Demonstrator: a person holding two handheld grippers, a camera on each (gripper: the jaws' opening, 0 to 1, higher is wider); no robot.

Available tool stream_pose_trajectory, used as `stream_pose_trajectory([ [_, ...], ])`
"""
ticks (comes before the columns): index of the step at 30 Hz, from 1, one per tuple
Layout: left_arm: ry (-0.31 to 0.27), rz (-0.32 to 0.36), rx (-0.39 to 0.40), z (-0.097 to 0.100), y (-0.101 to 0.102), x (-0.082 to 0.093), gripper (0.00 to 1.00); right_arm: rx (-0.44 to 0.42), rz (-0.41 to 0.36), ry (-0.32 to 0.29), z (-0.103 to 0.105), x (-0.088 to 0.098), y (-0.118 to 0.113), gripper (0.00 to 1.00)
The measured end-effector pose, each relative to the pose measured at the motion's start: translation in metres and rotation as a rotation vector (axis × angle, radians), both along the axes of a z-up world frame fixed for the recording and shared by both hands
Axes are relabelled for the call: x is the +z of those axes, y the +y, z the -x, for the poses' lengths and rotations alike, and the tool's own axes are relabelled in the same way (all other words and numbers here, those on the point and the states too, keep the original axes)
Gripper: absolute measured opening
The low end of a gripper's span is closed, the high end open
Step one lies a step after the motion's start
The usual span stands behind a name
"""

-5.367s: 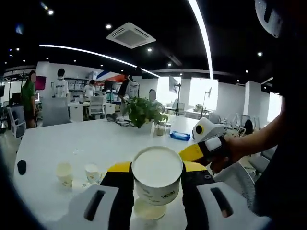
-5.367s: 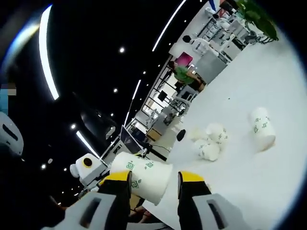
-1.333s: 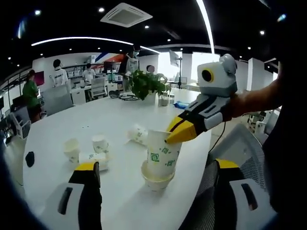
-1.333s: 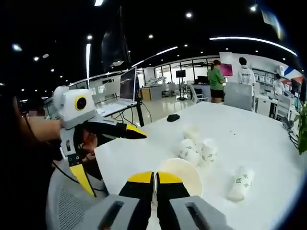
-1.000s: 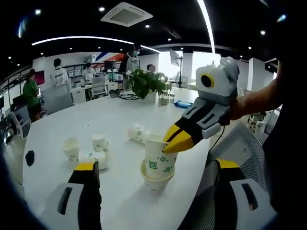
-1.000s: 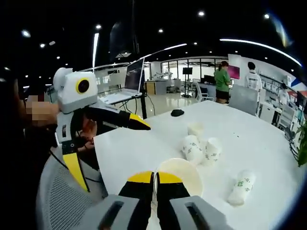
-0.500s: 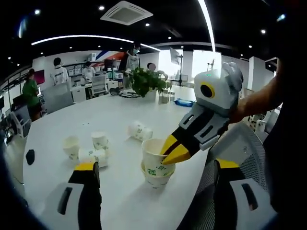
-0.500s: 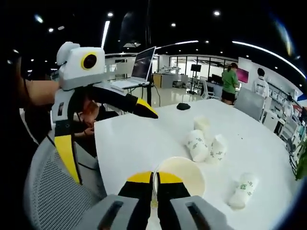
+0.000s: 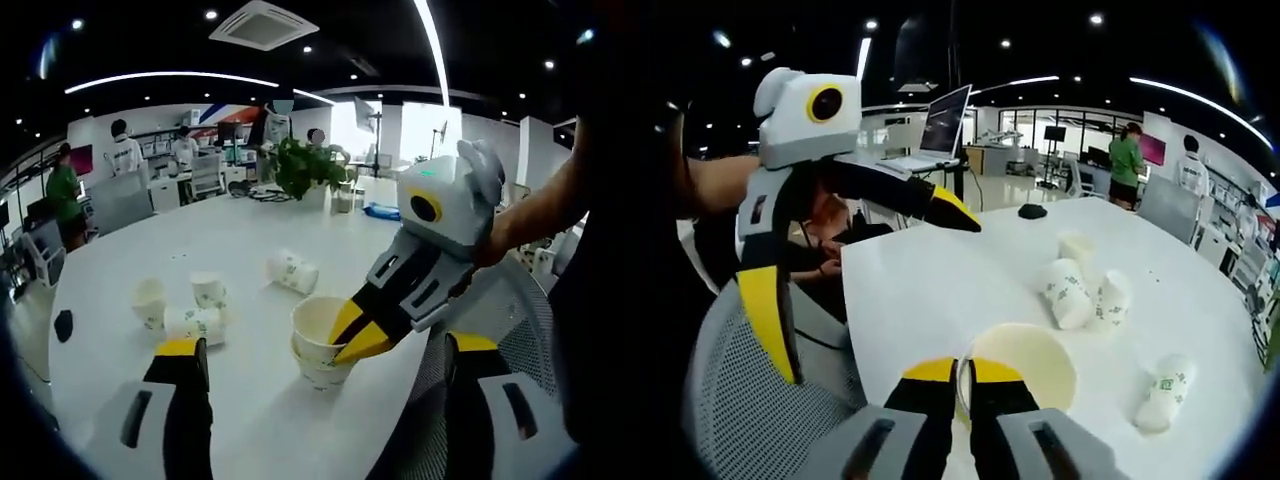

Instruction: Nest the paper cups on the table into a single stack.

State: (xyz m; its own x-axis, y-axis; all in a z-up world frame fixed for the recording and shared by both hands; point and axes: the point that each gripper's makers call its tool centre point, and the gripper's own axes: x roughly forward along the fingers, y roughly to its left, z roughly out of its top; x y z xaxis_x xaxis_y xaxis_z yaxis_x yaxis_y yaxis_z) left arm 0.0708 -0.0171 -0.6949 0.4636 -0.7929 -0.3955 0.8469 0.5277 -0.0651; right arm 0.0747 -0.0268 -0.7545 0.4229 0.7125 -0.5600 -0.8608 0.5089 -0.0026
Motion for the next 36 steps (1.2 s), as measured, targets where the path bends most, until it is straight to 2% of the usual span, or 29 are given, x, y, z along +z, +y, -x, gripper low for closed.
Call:
stream_pose_trajectory([
  [19,0.011,-0.016,0.005,0.003,0.002,-0.005,0.97,0.005,0.005,0.052,0.005,-0.021,0.005,0.02],
  [30,0.013,-0.022,0.008,0.004,0.003,-0.006,0.96,0.003,0.005,0.055,0.004,-0.023,0.006,0.02],
  [36,0.012,-0.022,0.008,0.003,0.005,-0.007,0.96,-0.001,-0.016,0.037,0.004,-0.012,0.008,0.05],
])
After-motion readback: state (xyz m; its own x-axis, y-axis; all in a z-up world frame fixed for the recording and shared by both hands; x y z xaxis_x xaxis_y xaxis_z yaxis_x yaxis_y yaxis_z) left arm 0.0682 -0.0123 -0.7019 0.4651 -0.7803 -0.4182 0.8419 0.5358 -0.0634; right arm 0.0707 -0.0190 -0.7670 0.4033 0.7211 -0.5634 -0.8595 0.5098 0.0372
